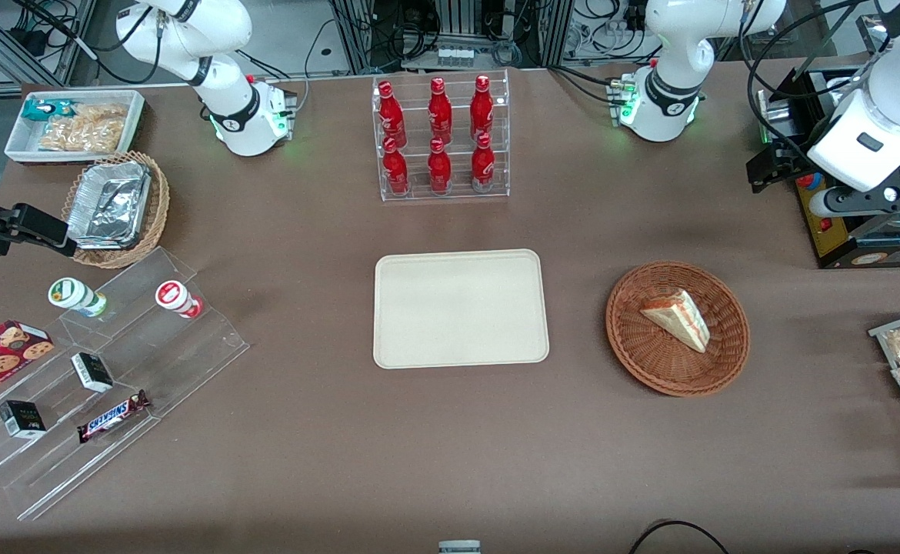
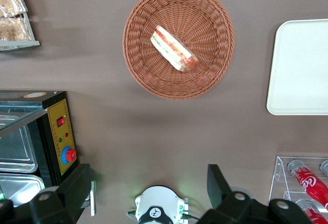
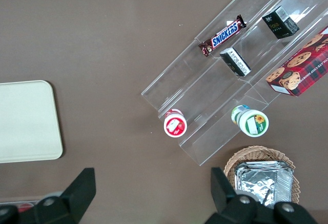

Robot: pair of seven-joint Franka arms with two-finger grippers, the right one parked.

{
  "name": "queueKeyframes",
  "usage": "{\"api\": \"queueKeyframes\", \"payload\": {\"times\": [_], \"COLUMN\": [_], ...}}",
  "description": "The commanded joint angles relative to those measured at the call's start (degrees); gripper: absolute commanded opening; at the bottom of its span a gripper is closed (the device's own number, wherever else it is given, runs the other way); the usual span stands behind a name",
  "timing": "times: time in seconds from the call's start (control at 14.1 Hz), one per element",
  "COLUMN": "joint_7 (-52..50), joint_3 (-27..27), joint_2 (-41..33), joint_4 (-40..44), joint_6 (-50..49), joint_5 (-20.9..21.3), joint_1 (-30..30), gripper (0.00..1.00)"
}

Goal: Place sandwich from basket to tray
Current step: 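Move the left gripper over the wrapped sandwich in the wicker basket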

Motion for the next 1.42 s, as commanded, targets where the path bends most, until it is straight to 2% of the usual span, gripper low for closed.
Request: {"api": "queueKeyframes", "payload": {"times": [0.0, 0.28, 0.64, 0.85, 1.06, 1.35], "joint_7": [0.1, -0.1, -0.3, -1.9, -13.7, -22.6], "joint_3": [0.2, 0.4, 1.7, 2.5, 2.5, 2.4], "joint_2": [-0.2, 0.3, 6.2, 6.8, 8.2, 12.9], "joint_4": [0.6, 0.1, -2.2, -9.7, -17.0, -19.9], "joint_6": [-0.7, -0.9, -0.6, 8.2, 19.7, 26.7], "joint_5": [-1.3, -1.4, -0.5, -0.7, -0.2, -0.3], "joint_1": [0.1, 0.4, 1.0, 1.0, 0.7, 0.5], "gripper": [1.00, 1.00, 1.00, 1.00, 1.00, 1.00]}}
